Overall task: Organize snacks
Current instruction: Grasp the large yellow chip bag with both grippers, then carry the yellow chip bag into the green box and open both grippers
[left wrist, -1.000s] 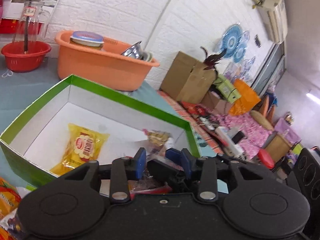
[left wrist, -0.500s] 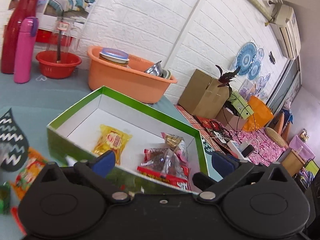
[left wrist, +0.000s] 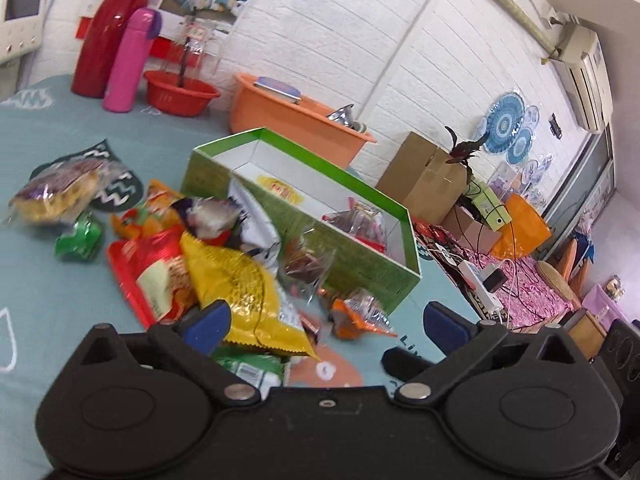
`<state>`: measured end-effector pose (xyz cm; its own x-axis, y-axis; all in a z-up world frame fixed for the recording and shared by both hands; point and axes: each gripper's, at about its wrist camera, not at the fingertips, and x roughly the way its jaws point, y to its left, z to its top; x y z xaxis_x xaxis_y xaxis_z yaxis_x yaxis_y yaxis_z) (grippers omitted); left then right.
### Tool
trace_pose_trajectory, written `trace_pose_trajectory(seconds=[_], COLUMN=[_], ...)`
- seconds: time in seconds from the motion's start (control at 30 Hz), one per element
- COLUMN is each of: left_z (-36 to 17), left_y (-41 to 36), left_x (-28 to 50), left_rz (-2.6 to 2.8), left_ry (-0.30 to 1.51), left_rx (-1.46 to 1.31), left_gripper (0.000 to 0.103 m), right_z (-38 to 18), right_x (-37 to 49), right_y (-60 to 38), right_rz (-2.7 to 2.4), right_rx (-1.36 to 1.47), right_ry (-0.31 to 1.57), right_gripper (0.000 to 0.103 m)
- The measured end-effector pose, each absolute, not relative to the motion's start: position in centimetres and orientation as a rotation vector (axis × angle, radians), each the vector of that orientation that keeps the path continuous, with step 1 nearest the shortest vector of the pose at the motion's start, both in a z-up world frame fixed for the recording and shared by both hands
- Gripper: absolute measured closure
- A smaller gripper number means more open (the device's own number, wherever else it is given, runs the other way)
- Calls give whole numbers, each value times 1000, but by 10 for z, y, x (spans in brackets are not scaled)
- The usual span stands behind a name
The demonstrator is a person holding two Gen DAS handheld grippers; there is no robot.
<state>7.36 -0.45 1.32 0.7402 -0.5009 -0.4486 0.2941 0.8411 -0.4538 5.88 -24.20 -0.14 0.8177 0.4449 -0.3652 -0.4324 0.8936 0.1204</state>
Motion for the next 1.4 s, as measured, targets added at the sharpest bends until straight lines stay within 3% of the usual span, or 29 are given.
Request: trace_pose_trajectory(seconds=[0.23, 0.57, 0.6, 0.63, 0.67, 0.7, 0.73, 0.83, 0.9, 1.13, 1.4], left_z=[19, -4, -7, -10, -13, -15, -15, -8, 0, 39, 66], left_y=[14, 11, 10, 9, 9, 9, 10, 12, 11, 0, -28], left_x=[84, 122, 124, 127, 129, 131, 130, 119, 109, 81, 113], left_rz=[-393, -434, -432, -426, -423, -416, -417, -418, -428, -474, -541], left_ry=[564, 680, 692, 703, 716, 725, 718, 691, 667, 530, 458], left_rx=[-385, -369, -364, -356, -349, -339, -339, -341, -342, -296, -259], left_gripper=[0, 0, 4, 28, 42, 44, 43, 44, 44, 44, 45], right_z=[-10, -22, -24, -26, -28, -29, -30, -27, -22, 10, 37], right_x=[62, 97, 100, 103, 107, 110, 111, 103, 95, 65, 83], right_y=[-204, -182, -181, -180, -178, -176, -174, -176, -180, -191, -210], right_rz=[593, 650, 658, 668, 672, 682, 688, 674, 684, 695, 620], right_rx=[46, 108, 115, 125, 138, 148, 150, 138, 133, 74, 50], right_ry=[441, 523, 531, 541, 554, 570, 589, 575, 555, 418, 299], right_gripper=[0, 0, 0, 0, 0, 0, 15, 37, 43, 48, 48])
